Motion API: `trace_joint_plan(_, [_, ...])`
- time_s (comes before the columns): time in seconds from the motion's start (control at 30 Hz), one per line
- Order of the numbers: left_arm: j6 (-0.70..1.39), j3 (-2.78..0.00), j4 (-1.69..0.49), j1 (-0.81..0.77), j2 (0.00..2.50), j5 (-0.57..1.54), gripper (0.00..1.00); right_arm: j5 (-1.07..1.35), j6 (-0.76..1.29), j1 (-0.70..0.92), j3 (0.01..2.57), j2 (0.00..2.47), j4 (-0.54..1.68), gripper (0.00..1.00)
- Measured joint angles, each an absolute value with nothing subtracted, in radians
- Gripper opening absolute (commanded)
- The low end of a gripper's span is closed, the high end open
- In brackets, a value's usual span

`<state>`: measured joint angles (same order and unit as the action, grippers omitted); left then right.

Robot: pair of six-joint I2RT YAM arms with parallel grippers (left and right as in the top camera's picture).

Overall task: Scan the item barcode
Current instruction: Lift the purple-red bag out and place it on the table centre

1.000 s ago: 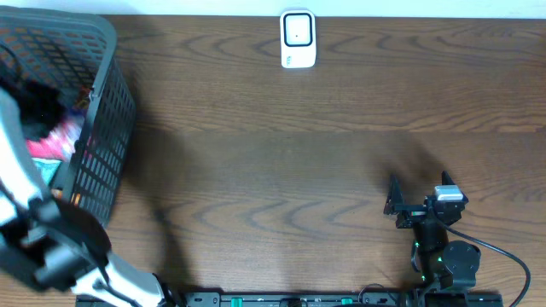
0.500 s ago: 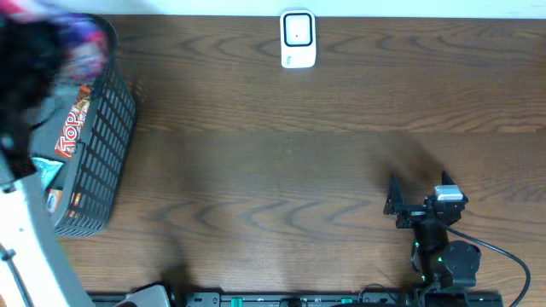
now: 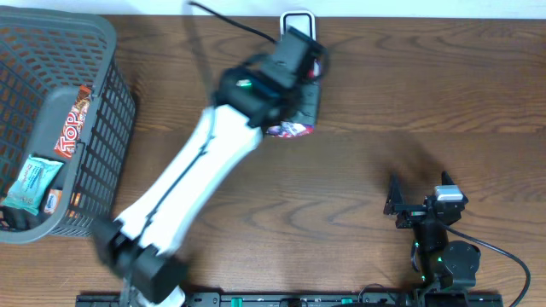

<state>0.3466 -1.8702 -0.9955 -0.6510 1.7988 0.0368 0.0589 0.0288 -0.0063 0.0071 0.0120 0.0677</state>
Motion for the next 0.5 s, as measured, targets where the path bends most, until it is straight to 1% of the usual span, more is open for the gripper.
trace_joint_plan(0.03, [0.353, -1.870, -0.986, -0.668, 1.851, 0.020, 0.08, 0.059, 0.029, -0.006, 0.007, 0.012, 0.068, 0.99])
trace_joint_plan(0.07, [0.363, -1.870, -0.979, -0.679, 1.890, 0.013, 0.11, 0.059, 0.029, -0.006, 0.007, 0.012, 0.068, 0.99])
trace_joint_plan(0.13, [0.389, -1.870, -0.961, -0.696, 1.961, 0.002, 0.37, 0.059, 0.029, -0.006, 0.007, 0.012, 0.068, 0.99])
trace_joint_plan(0.17, [0.410, -1.870, -0.949, -0.701, 1.998, -0.002, 0.59, 0.059, 0.029, -0.006, 0.007, 0.012, 0.068, 0.99])
trace_joint_plan(0.2, [0.419, -1.869, -0.940, -0.702, 2.020, -0.007, 0.72, 0.059, 0.029, -0.006, 0.007, 0.012, 0.068, 0.99])
trace_joint_plan(0.33, [0.449, -1.869, -0.919, -0.699, 2.066, -0.016, 0.82, 0.059, 0.029, -0.006, 0.007, 0.012, 0.068, 0.99])
trace_joint_plan(0.5, [0.445, -1.871, -0.945, -0.656, 2.012, -0.025, 0.84, 0.059, 0.029, -0.006, 0.007, 0.012, 0.068, 0.99])
